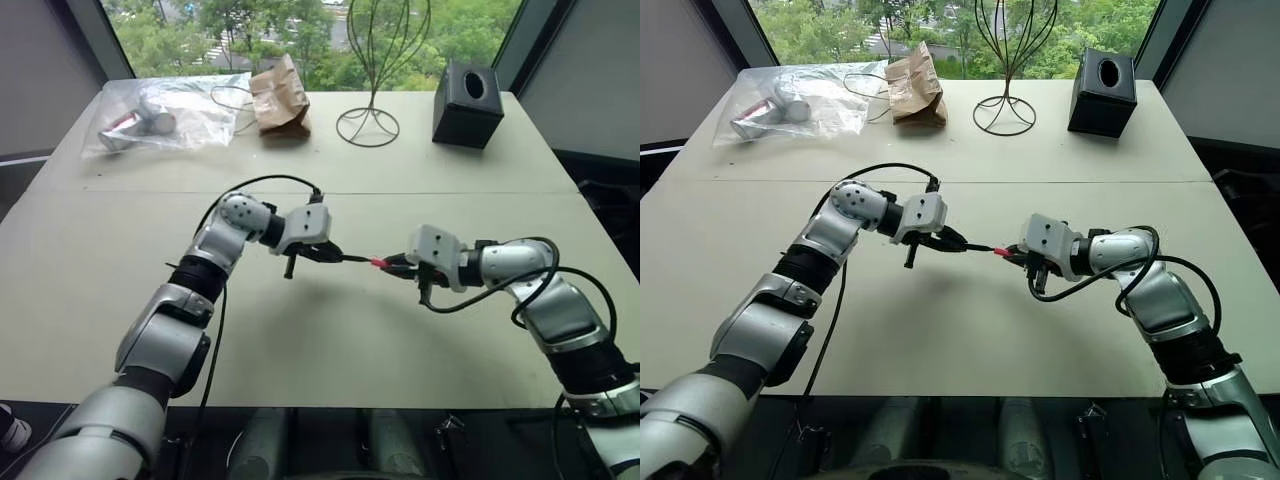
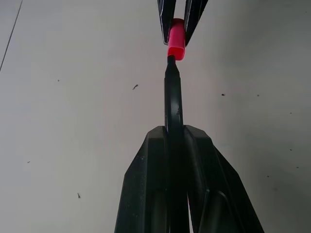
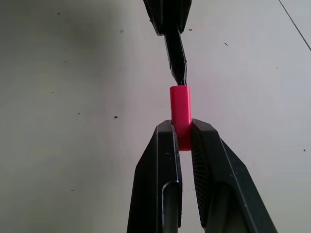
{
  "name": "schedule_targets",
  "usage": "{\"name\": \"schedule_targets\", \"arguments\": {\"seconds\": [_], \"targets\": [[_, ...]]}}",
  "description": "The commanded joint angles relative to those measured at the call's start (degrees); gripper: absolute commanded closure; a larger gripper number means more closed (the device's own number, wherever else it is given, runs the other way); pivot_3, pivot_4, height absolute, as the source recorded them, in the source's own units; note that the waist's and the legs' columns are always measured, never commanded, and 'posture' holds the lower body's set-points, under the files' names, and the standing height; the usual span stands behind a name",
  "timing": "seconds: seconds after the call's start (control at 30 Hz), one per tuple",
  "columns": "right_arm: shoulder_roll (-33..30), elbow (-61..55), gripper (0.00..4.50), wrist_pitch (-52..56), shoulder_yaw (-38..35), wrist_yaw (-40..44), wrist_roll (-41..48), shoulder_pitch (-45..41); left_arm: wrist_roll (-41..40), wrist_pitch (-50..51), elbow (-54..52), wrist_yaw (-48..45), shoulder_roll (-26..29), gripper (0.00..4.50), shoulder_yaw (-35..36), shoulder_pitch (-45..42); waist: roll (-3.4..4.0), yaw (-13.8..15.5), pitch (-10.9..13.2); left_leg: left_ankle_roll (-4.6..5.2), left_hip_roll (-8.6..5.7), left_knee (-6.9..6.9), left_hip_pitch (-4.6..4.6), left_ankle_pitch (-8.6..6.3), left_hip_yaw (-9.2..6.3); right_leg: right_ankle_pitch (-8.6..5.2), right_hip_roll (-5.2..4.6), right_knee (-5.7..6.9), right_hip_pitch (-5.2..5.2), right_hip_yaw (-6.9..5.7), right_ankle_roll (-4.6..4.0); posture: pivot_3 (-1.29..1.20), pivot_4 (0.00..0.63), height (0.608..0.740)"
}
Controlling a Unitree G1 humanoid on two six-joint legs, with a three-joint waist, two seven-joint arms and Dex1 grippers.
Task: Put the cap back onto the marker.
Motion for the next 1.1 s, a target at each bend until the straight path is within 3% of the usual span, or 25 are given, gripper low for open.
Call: {"name": "schedule_targets", "arguments": {"seconds": [0.03, 0.6, 0.83, 1.1], "targets": [[2.1, -1.0, 4.48, -2.1, 0.4, 0.3, 0.7, -4.6, -0.3, 0.1, -2.1, -0.3, -2.0, 4.50, -1.0, -0.8, 0.00, 0.0, 0.0, 0.00, 0.00, -0.01, 0.00, 0.00, 0.00, 0.00, 0.00, 0.00, 0.00, 0.00, 0.00, 0.00, 0.150, 0.740], [2.4, 1.4, 4.48, -7.1, 4.4, 2.2, -6.0, -8.2, -2.0, 7.0, -3.8, -3.2, -2.8, 4.50, 0.1, -1.1, 0.00, 0.0, 0.0, 0.00, -0.05, 0.00, 0.00, 0.00, 0.00, 0.00, 0.03, 0.01, 0.00, 0.00, 0.00, 0.00, 0.150, 0.740], [5.2, 0.2, 4.48, -4.1, 4.9, 3.6, -4.6, -10.5, 1.6, -1.2, -2.4, 0.3, -3.3, 4.50, -0.9, -2.0, 0.00, 0.0, 0.0, -0.01, -0.04, -0.01, 0.02, 0.00, 0.00, 0.00, 0.03, 0.02, -0.01, 0.00, 0.00, 0.00, 0.150, 0.740], [8.2, -0.3, 4.48, 0.4, 4.3, 5.2, -2.7, -12.3, 1.8, -3.5, -1.3, 1.7, -4.5, 4.50, 0.1, -2.2, 0.00, 0.0, 0.0, -0.01, -0.06, 0.00, 0.01, 0.01, 0.00, 0.01, 0.03, 0.03, -0.01, 0.00, 0.00, 0.00, 0.150, 0.740]]}}
